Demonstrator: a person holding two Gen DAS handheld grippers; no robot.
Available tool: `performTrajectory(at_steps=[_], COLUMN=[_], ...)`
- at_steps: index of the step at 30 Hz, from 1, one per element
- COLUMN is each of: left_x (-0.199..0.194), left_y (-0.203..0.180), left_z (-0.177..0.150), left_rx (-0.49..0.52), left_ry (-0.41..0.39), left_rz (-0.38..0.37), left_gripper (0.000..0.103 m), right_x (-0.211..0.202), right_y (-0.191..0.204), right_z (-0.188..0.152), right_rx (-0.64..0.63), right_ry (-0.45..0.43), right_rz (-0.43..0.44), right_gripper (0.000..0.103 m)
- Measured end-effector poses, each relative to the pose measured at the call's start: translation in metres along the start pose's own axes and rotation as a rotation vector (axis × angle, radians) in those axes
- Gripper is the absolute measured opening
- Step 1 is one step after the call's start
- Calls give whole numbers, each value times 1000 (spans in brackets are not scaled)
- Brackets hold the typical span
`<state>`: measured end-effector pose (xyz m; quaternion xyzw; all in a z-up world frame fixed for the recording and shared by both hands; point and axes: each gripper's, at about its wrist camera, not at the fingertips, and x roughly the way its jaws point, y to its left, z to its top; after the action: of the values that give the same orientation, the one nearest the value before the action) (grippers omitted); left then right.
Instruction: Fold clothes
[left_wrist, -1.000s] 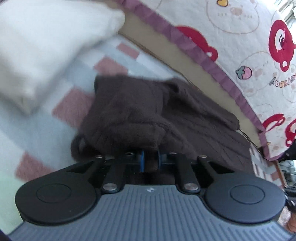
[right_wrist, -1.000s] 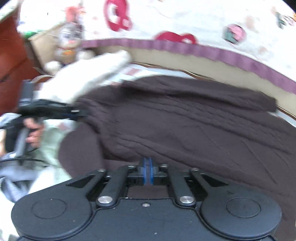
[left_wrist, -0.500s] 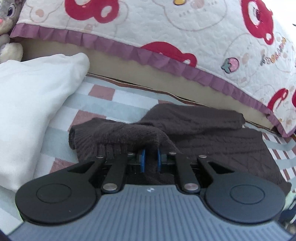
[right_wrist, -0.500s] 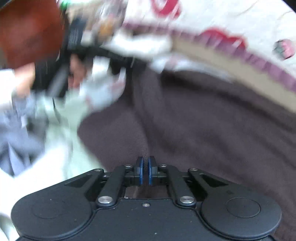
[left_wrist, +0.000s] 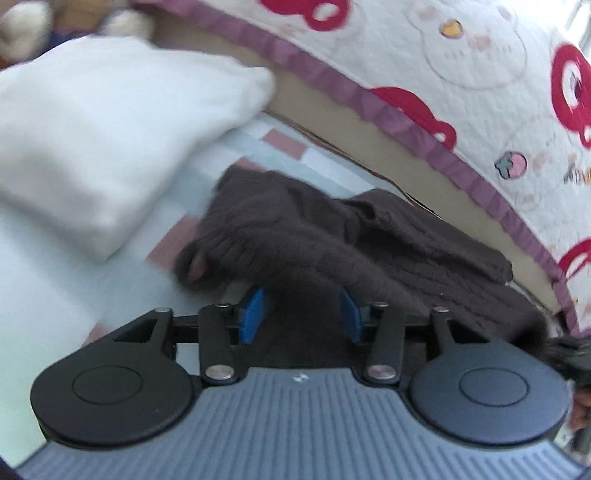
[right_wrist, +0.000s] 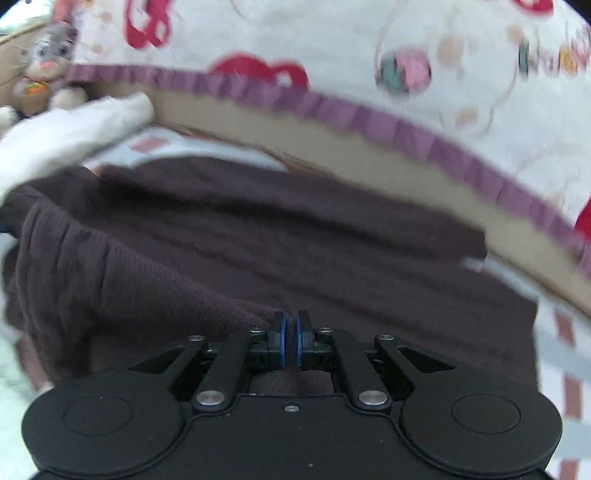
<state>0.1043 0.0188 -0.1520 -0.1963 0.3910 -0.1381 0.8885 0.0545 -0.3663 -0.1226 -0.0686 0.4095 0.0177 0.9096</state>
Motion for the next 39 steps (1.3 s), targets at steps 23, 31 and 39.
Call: performTrajectory(at_steps=[23,31,39], left_x=[6,-22,7], left_y=[8,6,25], left_z=[-5,-3,-16], left_rx=[-20,-6,-179], left_ry=[31,38,145], left_rz=[150,122,59], left_gripper=[7,13,52], right_x=[-70,-39,-31], right_y=[97,107,89], right_z=[-18,-40,-32], right_rx=[37,-39,-45], right_ry=[-67,72,9], right_rz=[298,185,-4], right_gripper=[66,67,4])
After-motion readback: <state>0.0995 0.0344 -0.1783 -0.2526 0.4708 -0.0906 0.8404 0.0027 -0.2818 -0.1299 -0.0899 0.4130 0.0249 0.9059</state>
